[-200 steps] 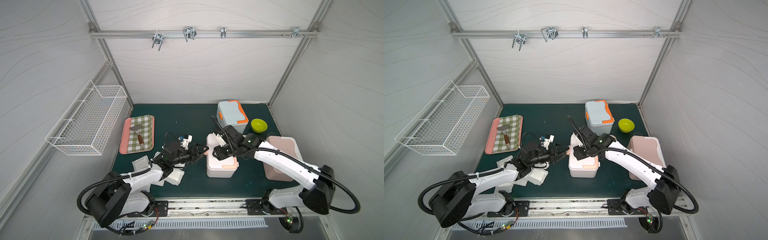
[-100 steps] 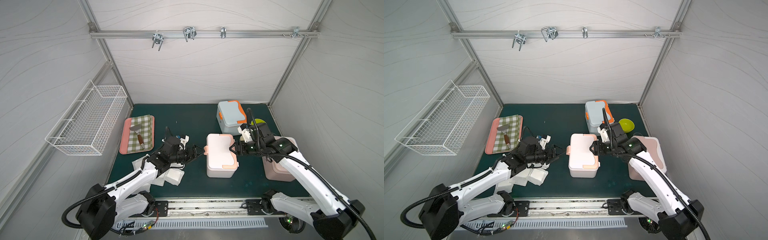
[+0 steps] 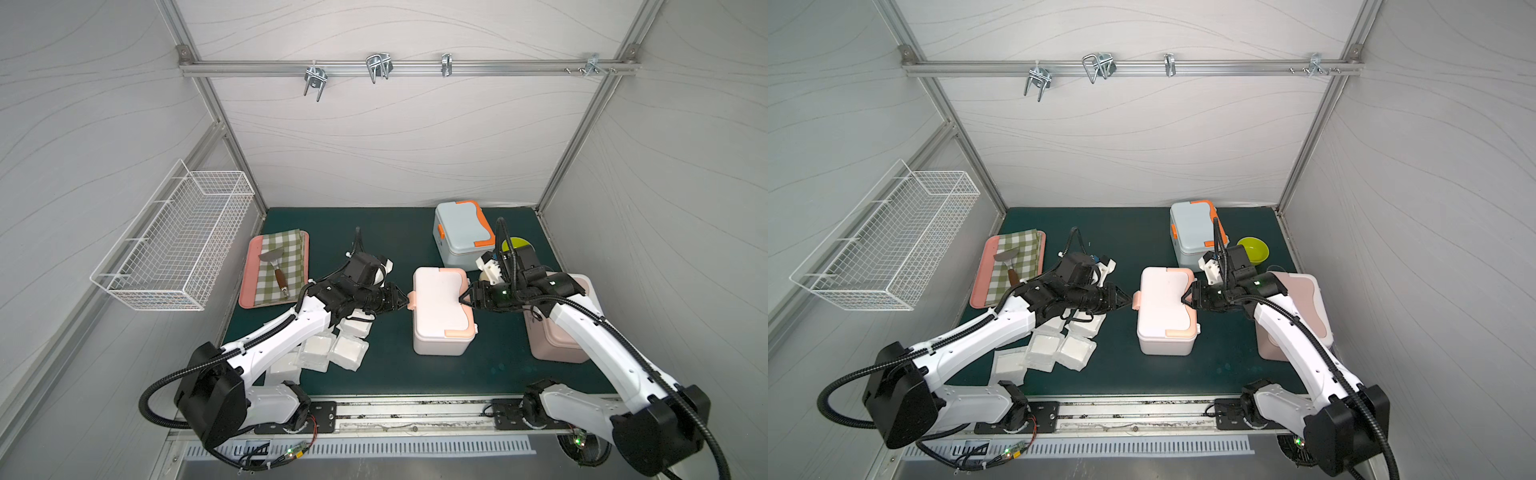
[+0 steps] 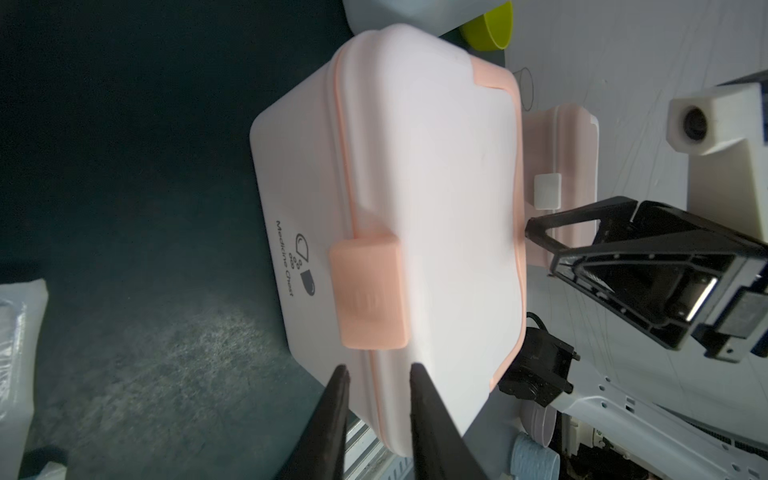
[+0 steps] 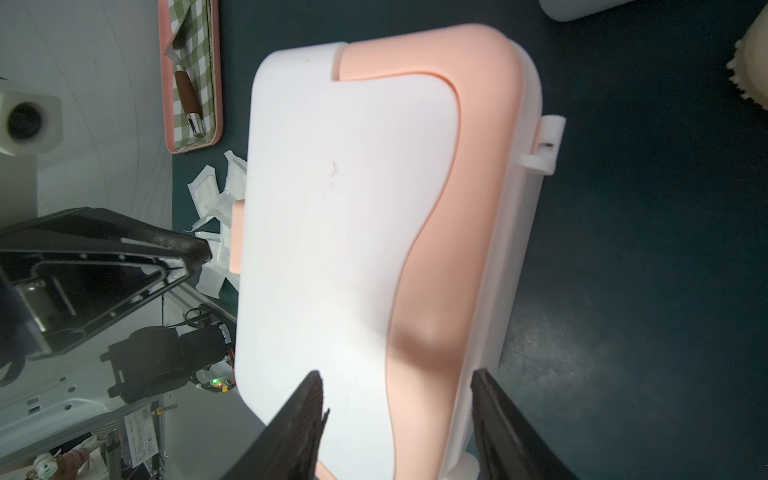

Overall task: Open first aid kits and take out gauze
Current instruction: Fasten the fastener of the first aid kit.

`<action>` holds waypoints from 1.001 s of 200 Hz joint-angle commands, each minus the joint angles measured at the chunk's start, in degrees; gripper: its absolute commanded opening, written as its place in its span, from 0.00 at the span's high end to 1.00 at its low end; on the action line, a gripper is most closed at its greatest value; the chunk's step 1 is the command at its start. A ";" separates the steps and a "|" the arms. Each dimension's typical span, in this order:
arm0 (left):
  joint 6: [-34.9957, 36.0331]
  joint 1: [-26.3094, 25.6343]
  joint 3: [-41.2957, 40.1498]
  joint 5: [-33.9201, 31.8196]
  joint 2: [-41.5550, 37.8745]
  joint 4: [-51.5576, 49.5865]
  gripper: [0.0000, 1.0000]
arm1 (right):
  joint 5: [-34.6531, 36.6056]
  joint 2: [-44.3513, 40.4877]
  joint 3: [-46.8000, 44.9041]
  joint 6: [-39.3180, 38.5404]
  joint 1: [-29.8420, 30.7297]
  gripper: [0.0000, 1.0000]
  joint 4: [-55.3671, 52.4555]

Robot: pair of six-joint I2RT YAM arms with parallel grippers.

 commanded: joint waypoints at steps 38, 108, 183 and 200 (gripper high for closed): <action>1.92 -0.30 3.26 -1.12 1.68 -0.50 0.76 | -2.68 1.53 -0.57 -1.88 -0.27 0.42 1.28; 4.60 -1.64 9.34 -5.11 2.91 -6.42 0.72 | -2.99 2.81 -0.82 -2.13 -0.30 0.43 2.38; 5.35 -2.84 12.22 -4.71 8.39 -5.90 0.75 | -4.10 3.60 -1.36 -2.62 -0.31 0.44 2.45; 5.37 -2.98 12.15 -4.89 8.93 -5.87 0.77 | -4.42 3.66 -1.36 -2.66 -0.30 0.45 2.49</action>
